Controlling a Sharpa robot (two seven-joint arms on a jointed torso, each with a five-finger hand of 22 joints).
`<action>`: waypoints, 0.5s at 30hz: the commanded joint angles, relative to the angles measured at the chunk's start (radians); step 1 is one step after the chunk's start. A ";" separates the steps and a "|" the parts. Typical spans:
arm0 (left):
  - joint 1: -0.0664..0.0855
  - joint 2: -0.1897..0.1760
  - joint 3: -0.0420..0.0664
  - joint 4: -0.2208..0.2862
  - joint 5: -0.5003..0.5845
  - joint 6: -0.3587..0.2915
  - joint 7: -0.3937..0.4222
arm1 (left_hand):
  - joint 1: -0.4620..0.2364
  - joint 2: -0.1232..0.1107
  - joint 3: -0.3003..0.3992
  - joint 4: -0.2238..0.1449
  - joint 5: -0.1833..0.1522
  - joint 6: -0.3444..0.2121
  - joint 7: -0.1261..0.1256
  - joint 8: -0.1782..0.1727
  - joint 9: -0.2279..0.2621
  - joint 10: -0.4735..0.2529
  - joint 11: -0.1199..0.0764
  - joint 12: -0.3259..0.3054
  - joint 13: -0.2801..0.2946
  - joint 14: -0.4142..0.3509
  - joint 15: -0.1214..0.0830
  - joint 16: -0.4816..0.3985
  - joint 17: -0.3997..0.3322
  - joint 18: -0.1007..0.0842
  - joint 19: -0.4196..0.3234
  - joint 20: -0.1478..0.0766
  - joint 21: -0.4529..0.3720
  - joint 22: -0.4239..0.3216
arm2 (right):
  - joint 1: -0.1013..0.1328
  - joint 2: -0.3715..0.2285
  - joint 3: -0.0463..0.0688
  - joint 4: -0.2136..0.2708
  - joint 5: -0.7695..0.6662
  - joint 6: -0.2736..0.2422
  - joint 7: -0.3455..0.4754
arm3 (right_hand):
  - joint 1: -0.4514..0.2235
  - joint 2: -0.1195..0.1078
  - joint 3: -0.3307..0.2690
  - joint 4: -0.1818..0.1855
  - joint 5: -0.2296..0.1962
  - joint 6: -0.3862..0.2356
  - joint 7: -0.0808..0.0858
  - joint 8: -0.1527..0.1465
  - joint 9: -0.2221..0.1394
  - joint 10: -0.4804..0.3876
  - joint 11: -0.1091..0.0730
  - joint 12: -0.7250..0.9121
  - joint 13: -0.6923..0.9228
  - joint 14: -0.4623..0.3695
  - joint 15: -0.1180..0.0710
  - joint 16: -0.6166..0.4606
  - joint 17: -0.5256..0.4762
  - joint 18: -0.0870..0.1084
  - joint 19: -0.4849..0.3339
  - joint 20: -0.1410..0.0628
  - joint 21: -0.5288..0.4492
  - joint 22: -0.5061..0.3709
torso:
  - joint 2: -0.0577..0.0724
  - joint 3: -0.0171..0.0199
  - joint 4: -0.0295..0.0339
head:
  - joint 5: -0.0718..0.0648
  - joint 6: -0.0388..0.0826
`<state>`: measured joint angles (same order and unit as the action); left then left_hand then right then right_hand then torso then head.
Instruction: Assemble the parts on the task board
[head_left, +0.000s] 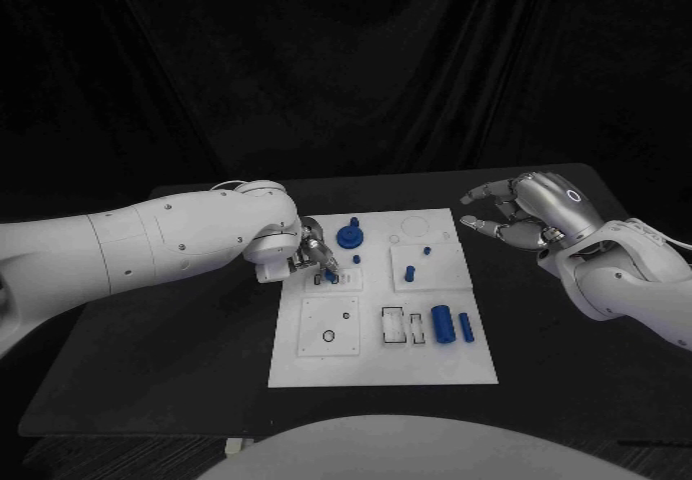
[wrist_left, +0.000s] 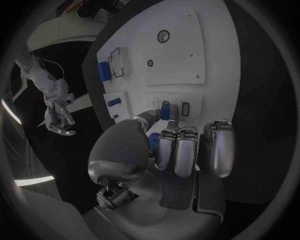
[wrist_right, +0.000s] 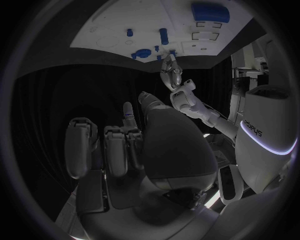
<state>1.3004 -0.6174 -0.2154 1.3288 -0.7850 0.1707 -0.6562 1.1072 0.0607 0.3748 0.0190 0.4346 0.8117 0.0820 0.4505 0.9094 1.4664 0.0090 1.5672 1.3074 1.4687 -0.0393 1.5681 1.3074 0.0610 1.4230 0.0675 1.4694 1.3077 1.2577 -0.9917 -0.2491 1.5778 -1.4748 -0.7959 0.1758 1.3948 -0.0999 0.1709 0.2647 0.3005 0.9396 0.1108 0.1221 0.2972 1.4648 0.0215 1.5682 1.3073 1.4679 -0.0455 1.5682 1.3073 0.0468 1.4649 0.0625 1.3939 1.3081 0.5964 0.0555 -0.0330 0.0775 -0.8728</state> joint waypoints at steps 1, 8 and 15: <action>-0.002 0.002 0.001 0.004 0.002 -0.005 -0.001 | -0.006 0.000 0.024 -0.016 -0.005 0.006 -0.010 -0.003 0.007 0.104 -0.008 0.004 0.263 0.102 -0.007 0.003 0.263 -0.012 0.004 -0.001 -0.005 0.093 | -0.002 -0.001 0.001 0.001 -0.001 0.007 -0.019 | 0.004 0.006 0.003 0.003 0.000 0.009 0.001 0.004 -0.001 0.106 0.007 0.003 0.263 0.103 0.007 0.003 0.263 -0.004 0.025 0.005 -0.003 0.206 | -0.001 0.0003 -0.0005 | 0.000 0.000; -0.006 0.005 0.001 0.006 0.002 -0.008 0.001 | -0.010 0.002 0.030 -0.014 -0.016 0.003 -0.010 -0.009 0.009 0.104 -0.008 0.004 0.263 0.102 -0.007 0.003 0.263 -0.012 0.003 -0.001 -0.006 0.093 | -0.003 -0.002 0.001 0.001 -0.001 0.007 -0.020 | 0.003 0.007 0.003 0.003 -0.001 0.010 0.001 0.004 -0.001 0.106 0.008 0.003 0.263 0.103 0.007 0.002 0.263 -0.004 0.024 0.006 -0.005 0.206 | -0.002 -0.0001 -0.0007 | 0.004 0.000; -0.010 0.005 0.001 0.008 0.002 -0.012 0.003 | -0.012 0.006 0.034 -0.011 -0.023 0.003 -0.009 -0.010 0.011 0.104 -0.007 0.004 0.263 0.102 -0.007 0.003 0.263 -0.012 0.003 -0.001 -0.006 0.093 | -0.003 -0.002 0.001 0.000 -0.001 0.007 -0.020 | 0.002 0.007 0.002 0.004 -0.001 0.010 0.001 0.004 -0.002 0.106 0.008 0.003 0.263 0.102 0.008 0.002 0.261 -0.004 0.024 0.006 -0.007 0.205 | -0.002 0.0000 -0.0013 | 0.009 0.000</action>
<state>1.2941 -0.6145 -0.2148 1.3347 -0.7851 0.1660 -0.6585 1.0965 0.0587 0.3901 0.0180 0.4141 0.8136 0.0838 0.4449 0.9212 1.4664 0.0091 1.5672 1.3074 1.4687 -0.0392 1.5681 1.3074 0.0612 1.4230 0.0675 1.4694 1.3076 1.2575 -0.9924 -0.2491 1.5773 -1.4746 -0.7913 0.1737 1.3949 -0.0999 0.1709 0.2647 0.3005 0.9432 0.1144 0.1221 0.2965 1.4648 0.0214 1.5682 1.3078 1.4679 -0.0455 1.5682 1.3073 0.0467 1.4649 0.0625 1.3939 1.3079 0.5946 0.0555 -0.0342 0.0847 -0.8728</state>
